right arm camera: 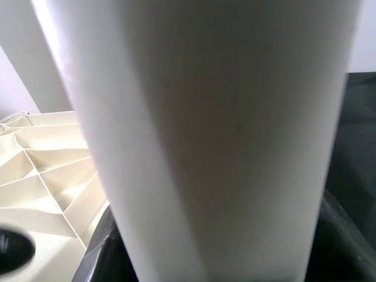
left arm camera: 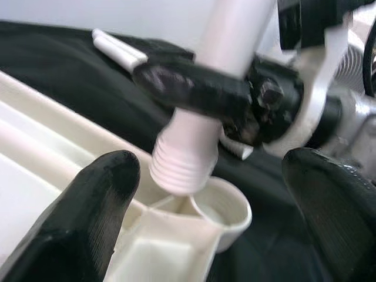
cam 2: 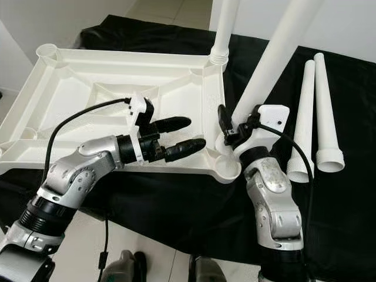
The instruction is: Building children table
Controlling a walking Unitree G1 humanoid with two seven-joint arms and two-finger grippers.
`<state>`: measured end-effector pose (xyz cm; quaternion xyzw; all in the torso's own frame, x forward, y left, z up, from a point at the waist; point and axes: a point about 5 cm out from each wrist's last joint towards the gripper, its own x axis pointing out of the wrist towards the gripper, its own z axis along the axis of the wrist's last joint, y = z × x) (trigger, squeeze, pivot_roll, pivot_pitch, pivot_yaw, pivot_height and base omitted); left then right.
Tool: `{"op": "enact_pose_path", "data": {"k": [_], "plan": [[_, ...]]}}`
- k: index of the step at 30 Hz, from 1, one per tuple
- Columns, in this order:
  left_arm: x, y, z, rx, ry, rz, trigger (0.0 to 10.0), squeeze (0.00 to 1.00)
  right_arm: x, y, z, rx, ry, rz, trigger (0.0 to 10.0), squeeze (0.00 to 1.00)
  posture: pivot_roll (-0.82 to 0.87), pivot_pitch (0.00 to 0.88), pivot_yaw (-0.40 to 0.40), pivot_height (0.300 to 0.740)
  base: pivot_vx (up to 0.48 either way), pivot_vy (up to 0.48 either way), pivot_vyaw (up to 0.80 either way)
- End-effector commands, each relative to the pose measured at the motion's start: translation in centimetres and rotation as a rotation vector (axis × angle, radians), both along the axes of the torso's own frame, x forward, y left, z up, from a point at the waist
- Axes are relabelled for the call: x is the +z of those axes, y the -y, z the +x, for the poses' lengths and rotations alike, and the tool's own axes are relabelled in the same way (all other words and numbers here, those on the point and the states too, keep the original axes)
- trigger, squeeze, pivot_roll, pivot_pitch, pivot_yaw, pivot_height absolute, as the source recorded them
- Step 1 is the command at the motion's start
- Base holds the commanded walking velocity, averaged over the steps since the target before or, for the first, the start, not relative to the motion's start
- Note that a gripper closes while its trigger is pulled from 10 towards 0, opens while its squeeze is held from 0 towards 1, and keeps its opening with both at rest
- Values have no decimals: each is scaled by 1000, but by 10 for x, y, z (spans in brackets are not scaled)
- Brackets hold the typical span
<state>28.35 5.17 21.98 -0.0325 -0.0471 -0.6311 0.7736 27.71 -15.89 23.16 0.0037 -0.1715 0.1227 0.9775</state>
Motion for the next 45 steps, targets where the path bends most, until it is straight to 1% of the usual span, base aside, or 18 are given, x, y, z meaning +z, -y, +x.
{"op": "enact_pose_path", "data": {"k": [1, 5, 8, 11, 16, 19, 24, 31, 35, 40, 45], "plan": [[-5, 3, -7, -23, 33, 45, 10000, 0, -3, -2, -1, 18, -4, -5, 10000, 0, 62, 222, -5, 740, 0, 0, 0], [-10, 3, -9, -13, 58, 70, 10000, 0, -4, -3, -2, 27, -8, -5, 10000, 0, 60, 213, -11, 740, 0, 0, 0], [-14, 4, -10, 30, 124, 116, 10000, 0, -9, -3, -7, 41, -15, 5, 10000, 0, 52, 205, -10, 740, 0, 0, 0], [-12, 4, -9, 41, 119, 103, 10000, 0, -12, -4, -10, 46, -21, 9, 10000, 0, 52, 200, -11, 740, 0, 0, 0], [-9, 4, -8, 58, 147, 107, 10000, 0, -16, -6, -13, 48, -30, 16, 10000, 0, 50, 197, -11, 740, 0, 0, 0], [-3, 2, -7, 78, 188, 101, 10000, 0, -21, -8, -17, 48, -39, -2, 10000, 0, 46, 196, -9, 740, 0, 0, 0], [-2, 1, -9, 99, 228, 105, 10000, 0, -26, -10, -24, 46, -42, -22, 10000, 0, 42, 201, -12, 740, 0, 0, 0], [0, -2, -10, 118, 238, 98, 10000, 0, -29, -8, -27, 28, -50, -6, 10000, 0, 41, 203, -13, 740, 0, 0, 0], [-4, -5, -12, 139, 246, 108, 10000, 0, -33, -3, -25, 6, -56, -12, 10000, 0, 39, 197, -16, 740, 0, 0, 0], [-6, -6, -12, 142, 247, 113, 10000, 0, -33, -1, -24, 2, -53, -21, 10000, 0, 40, 195, -17, 740, 0, 0, 0], [-6, -12, -14, 161, 239, 114, 10000, 0, -37, 3, -23, -8, -63, -27, 10000, 0, 44, 192, -21, 740, 0, 0, 0]]}}
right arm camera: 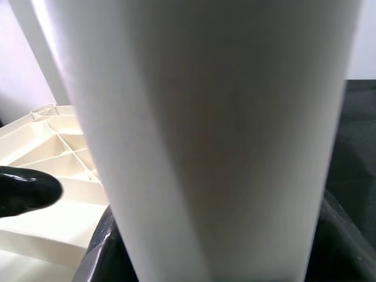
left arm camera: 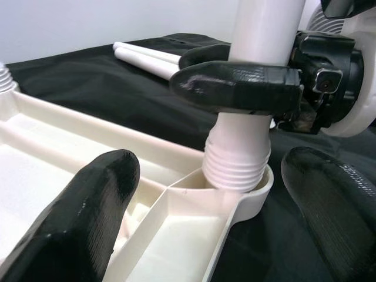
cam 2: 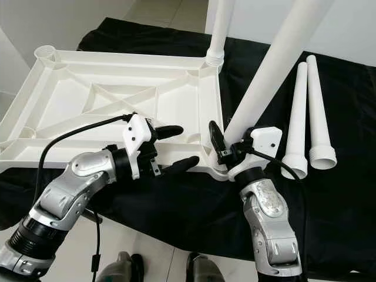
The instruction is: Building children table
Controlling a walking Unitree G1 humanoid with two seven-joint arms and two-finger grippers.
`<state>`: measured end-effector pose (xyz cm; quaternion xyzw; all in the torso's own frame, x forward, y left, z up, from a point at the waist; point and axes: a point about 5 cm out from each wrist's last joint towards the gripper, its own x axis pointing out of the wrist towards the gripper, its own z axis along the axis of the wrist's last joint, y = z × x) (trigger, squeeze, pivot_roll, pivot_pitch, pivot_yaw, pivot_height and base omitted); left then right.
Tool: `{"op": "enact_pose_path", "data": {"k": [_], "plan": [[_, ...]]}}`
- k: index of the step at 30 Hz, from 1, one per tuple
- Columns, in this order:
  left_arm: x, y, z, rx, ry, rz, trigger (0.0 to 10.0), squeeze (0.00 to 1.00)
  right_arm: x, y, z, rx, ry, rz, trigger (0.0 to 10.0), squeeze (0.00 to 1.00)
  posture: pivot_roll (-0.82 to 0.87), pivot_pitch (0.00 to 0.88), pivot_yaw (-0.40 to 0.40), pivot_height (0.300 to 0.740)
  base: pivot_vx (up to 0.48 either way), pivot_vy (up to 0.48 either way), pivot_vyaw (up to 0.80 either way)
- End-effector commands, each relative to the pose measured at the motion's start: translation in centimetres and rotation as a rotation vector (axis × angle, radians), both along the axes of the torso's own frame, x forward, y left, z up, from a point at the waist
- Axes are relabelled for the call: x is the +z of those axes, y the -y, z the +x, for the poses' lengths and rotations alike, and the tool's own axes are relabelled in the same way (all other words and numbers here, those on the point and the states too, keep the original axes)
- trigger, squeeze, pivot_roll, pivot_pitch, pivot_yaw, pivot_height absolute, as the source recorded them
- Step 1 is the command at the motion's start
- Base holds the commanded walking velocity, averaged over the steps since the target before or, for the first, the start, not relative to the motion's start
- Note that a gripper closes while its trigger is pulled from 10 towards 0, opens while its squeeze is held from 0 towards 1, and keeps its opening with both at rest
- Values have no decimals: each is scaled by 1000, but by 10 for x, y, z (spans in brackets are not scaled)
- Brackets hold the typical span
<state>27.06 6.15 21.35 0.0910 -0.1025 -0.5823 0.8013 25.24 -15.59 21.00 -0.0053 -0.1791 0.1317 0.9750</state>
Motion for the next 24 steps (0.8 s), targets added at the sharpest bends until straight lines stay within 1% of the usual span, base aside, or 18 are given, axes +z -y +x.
{"op": "enact_pose_path", "data": {"k": [1, 7, 13, 24], "plan": [[1, -3, -1, 37, 1, -11, 10000, 0, -16, 6, 2, -27, -83, -7, 10000, 0, 44, 192, -21, 740, 0, 0, 0], [-1, -4, -3, 37, 11, -7, 10000, 0, -20, 9, 1, -36, -92, -6, 10000, 0, 44, 191, -21, 740, 0, 0, 0], [-1, -6, -2, 50, 31, 11, 10000, 0, -22, 13, 0, -47, -94, -8, 10000, 0, 45, 195, -20, 740, 0, 0, 0], [-1, -7, -1, 50, 33, 17, 10000, 0, -25, 16, -2, -57, -101, -12, 10000, 0, 41, 198, -16, 740, 0, 0, 0]]}}
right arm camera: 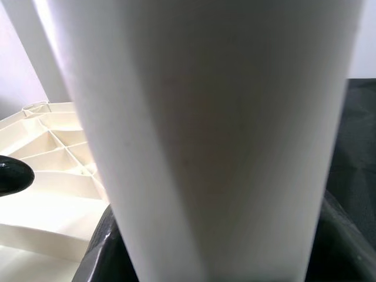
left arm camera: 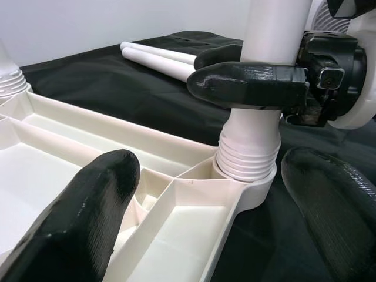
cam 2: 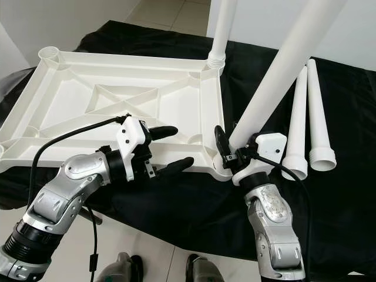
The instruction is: Building children table
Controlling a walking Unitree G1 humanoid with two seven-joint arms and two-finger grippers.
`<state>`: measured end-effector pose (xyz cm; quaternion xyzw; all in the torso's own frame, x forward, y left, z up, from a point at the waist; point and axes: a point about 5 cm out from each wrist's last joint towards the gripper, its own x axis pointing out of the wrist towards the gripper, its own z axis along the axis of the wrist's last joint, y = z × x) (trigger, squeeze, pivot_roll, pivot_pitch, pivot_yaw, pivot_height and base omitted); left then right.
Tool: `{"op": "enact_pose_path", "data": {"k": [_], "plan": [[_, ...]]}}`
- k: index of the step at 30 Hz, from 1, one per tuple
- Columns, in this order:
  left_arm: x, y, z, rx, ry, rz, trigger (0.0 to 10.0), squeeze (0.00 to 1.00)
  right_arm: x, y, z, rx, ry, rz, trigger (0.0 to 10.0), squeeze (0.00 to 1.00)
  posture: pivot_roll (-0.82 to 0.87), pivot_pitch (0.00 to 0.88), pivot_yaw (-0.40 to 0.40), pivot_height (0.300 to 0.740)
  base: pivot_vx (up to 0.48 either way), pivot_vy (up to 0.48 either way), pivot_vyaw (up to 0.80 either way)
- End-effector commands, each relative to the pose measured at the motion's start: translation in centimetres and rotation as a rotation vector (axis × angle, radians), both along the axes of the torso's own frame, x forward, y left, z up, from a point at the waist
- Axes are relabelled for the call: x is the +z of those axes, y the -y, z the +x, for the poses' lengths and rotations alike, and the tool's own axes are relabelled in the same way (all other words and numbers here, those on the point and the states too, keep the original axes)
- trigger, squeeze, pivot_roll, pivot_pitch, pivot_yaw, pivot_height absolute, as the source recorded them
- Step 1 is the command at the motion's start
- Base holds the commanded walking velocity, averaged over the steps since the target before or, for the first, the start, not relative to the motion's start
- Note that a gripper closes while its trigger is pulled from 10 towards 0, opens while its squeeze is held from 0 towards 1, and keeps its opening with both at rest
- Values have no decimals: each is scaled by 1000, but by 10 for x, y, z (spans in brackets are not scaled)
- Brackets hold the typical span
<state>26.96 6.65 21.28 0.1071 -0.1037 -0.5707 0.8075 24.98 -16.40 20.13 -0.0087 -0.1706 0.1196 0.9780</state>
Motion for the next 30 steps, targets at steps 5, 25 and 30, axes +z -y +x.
{"op": "enact_pose_path", "data": {"k": [5, 25, 30], "plan": [[0, -2, -1, 15, 12, 3, 10000, 0, -19, 5, 1, -14, -71, -75, 10000, 0, 46, 198, -11, 740, 0, 0, 0], [2, -4, 0, 24, 20, 7, 10000, 0, -33, 2, -4, 28, -89, -77, 10000, 0, 53, 205, -10, 740, 0, 0, 0], [3, -6, 0, 27, 27, 11, 10000, 0, -37, 12, -5, -14, -109, 90, 10000, 0, 56, 207, -10, 740, 0, 0, 0]]}}
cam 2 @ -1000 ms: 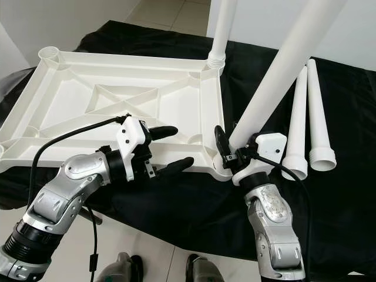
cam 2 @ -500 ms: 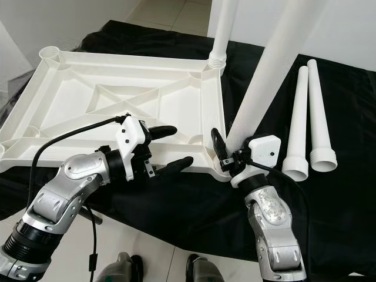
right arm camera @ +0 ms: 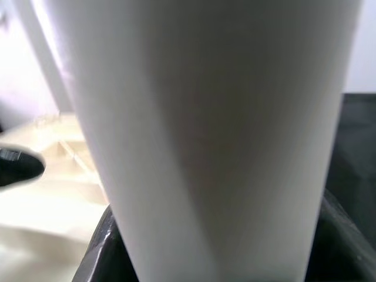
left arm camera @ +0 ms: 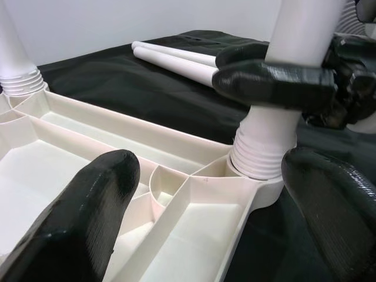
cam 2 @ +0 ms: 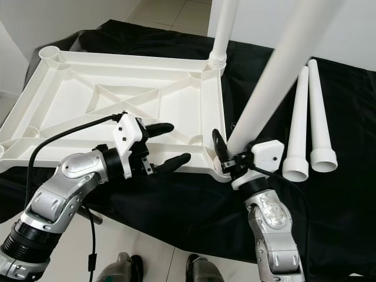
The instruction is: Building children table
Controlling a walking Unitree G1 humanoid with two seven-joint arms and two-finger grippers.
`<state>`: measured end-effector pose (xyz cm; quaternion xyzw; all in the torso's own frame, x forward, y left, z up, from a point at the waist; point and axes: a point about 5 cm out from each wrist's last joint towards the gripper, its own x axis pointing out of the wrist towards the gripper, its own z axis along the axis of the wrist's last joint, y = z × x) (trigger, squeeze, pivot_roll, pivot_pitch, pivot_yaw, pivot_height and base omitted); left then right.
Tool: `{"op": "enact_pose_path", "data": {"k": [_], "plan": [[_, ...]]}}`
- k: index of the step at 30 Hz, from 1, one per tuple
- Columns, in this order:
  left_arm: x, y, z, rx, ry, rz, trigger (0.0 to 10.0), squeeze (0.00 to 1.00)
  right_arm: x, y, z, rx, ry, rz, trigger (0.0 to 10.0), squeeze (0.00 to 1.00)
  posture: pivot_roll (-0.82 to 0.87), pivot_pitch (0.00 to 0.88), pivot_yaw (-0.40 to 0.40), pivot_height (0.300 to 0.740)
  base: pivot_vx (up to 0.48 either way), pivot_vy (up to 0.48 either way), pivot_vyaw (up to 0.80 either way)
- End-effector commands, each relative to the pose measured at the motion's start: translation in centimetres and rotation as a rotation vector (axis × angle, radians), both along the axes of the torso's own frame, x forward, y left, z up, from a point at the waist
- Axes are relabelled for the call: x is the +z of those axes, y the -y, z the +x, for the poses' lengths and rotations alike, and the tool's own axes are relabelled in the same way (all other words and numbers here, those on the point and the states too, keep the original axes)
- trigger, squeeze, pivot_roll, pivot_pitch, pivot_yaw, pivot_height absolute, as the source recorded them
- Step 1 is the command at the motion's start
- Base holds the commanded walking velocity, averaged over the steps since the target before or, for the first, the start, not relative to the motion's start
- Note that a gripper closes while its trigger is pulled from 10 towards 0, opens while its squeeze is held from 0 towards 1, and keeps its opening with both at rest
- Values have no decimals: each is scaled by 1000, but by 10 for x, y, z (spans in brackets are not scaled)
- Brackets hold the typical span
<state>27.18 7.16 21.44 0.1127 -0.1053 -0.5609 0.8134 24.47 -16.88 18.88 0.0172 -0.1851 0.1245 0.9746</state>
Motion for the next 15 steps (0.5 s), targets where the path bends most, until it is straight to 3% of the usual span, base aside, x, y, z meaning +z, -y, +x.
{"op": "enact_pose_path", "data": {"k": [1, 9, 15], "plan": [[1, -1, -2, 4, 15, 5, 10000, 0, -25, 7, -1, -34, -136, 31, 10000, 0, 54, 209, -11, 740, 0, 0, 0], [2, 0, -2, 0, 12, 1, 10000, 0, -29, 10, 5, -55, -184, -9, 10000, 0, 50, 209, -9, 740, 0, 0, 0], [1, 1, -3, -4, 12, 1, 10000, 0, -32, 9, 16, -28, -260, -112, 10000, 0, 50, 206, -12, 740, 0, 0, 0]]}}
